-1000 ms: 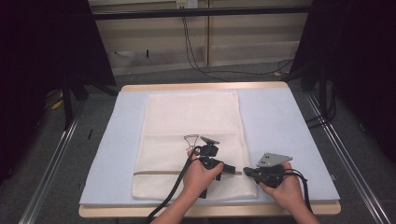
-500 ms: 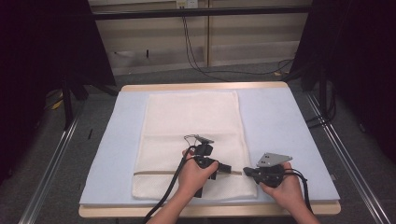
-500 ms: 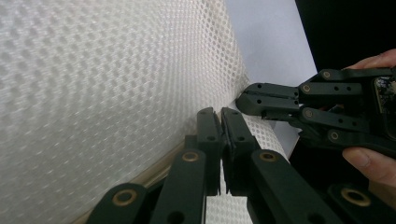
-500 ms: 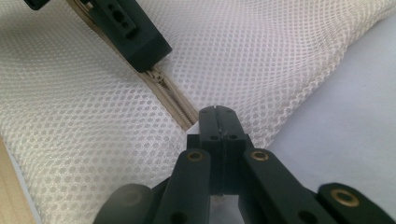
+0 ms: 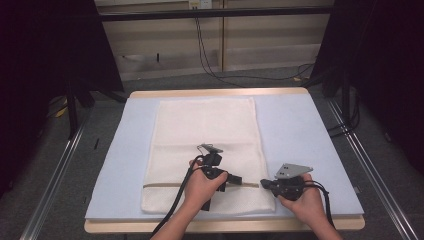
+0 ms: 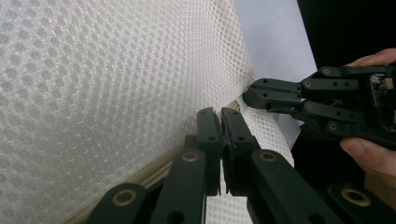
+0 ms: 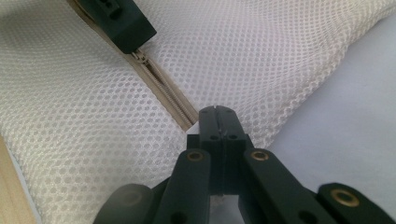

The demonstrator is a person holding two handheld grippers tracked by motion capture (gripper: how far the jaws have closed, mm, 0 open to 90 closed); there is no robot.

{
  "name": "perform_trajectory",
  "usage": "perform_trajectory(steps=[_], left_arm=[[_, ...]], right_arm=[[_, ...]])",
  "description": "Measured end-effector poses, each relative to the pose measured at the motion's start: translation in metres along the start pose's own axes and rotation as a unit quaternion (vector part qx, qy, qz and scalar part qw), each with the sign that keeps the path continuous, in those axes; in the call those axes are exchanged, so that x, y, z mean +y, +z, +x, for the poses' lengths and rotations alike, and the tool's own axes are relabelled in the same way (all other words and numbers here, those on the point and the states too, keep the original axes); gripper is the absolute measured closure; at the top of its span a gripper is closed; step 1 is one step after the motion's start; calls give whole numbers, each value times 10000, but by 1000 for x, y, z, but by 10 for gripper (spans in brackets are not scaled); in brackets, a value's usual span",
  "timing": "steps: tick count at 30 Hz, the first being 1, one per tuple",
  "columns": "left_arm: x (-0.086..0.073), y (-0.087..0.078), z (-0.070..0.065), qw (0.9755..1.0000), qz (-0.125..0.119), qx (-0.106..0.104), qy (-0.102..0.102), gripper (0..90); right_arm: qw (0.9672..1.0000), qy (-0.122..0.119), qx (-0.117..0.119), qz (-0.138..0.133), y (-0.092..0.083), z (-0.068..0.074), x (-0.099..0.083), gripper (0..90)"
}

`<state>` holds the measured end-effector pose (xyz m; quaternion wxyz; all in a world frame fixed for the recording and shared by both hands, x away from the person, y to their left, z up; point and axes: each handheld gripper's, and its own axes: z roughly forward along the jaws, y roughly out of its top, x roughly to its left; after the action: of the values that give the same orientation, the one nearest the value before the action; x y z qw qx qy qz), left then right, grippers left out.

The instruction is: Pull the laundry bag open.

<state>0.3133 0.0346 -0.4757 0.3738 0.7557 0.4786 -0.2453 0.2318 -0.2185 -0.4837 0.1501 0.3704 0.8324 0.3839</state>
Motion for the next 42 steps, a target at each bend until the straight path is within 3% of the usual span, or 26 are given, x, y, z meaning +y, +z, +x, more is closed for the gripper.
perform_trajectory(steps=[11,14,15,18,30,32,35,42], left_arm=[[-1,-8,3,10000,11,32,64,873],[-2,-10,5,10000,-7,-74,-4,873],[-2,-10,5,10000,-35,16,-4,873],[-2,-13,6,10000,-15,22,6,873],[-3,-24,10,10000,-4,-53,-31,873],[-3,-24,10,10000,14,81,19,873],[-3,-26,11,9999,25,-14,-98,873],[-3,-31,13,10000,-1,-51,-51,873]], right_arm=[[10000,8,33,-10,0,-1,0,900],[10000,-1,25,-3,0,-1,0,900],[10000,-4,25,-2,0,0,0,900],[10000,-11,23,13,0,0,0,900],[10000,-5,44,27,0,-1,1,900],[10000,-6,58,28,0,-1,1,900],[10000,-4,64,26,0,-1,1,900],[10000,7,85,25,0,-2,1,900]])
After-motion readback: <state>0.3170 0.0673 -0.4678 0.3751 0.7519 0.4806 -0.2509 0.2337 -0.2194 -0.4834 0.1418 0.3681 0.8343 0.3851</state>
